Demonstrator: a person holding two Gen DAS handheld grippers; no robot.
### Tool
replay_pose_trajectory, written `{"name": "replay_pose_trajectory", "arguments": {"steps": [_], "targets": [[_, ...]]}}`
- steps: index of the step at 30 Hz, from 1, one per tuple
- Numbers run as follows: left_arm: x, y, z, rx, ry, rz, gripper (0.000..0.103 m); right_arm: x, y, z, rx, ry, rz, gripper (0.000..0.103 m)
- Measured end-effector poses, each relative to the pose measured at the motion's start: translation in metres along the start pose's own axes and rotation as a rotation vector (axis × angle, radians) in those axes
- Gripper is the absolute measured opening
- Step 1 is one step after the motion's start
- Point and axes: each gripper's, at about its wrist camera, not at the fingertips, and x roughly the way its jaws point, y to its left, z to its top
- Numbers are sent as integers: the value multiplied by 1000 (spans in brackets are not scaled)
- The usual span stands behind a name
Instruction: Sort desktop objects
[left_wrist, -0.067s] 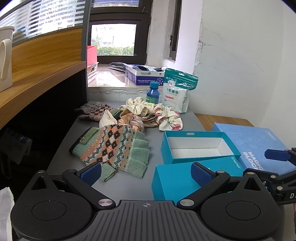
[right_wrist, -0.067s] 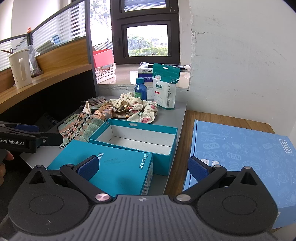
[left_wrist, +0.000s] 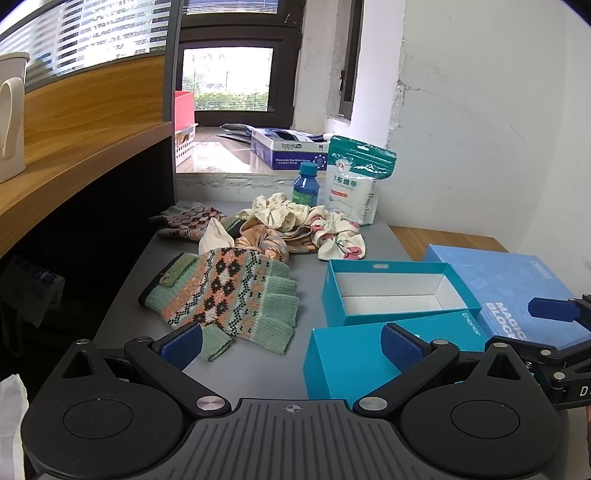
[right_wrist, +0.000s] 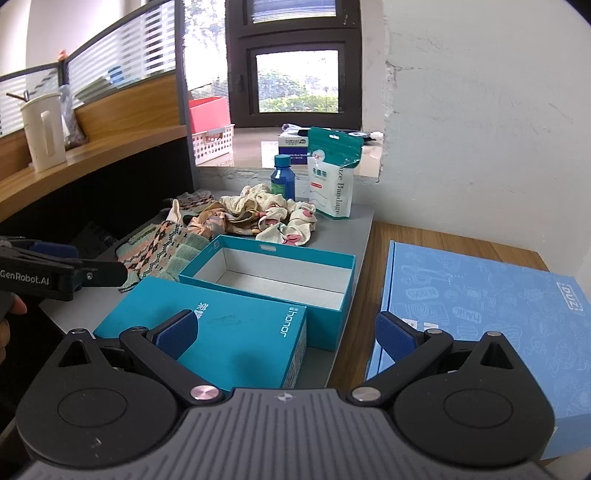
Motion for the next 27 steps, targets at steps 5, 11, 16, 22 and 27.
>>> {"name": "replay_pose_trajectory", "arguments": {"steps": [5,11,16,22,27], "targets": [[-1,1,0,2,1,-1,103,0,-1,0,21,0,10,103],[-2,1,0,4,2,-3,103,0,-3,0,47,1,21,103],[-6,2,2,5,3,-3,103,0,-5,0,69,1,31,103],[-6,-1,5,11,5,-5,103,-3,-4,-1,81,-2,30,103],[-7,-2,6,15,5,-6,103,-4,-6,0,82,-2,29,103]]}}
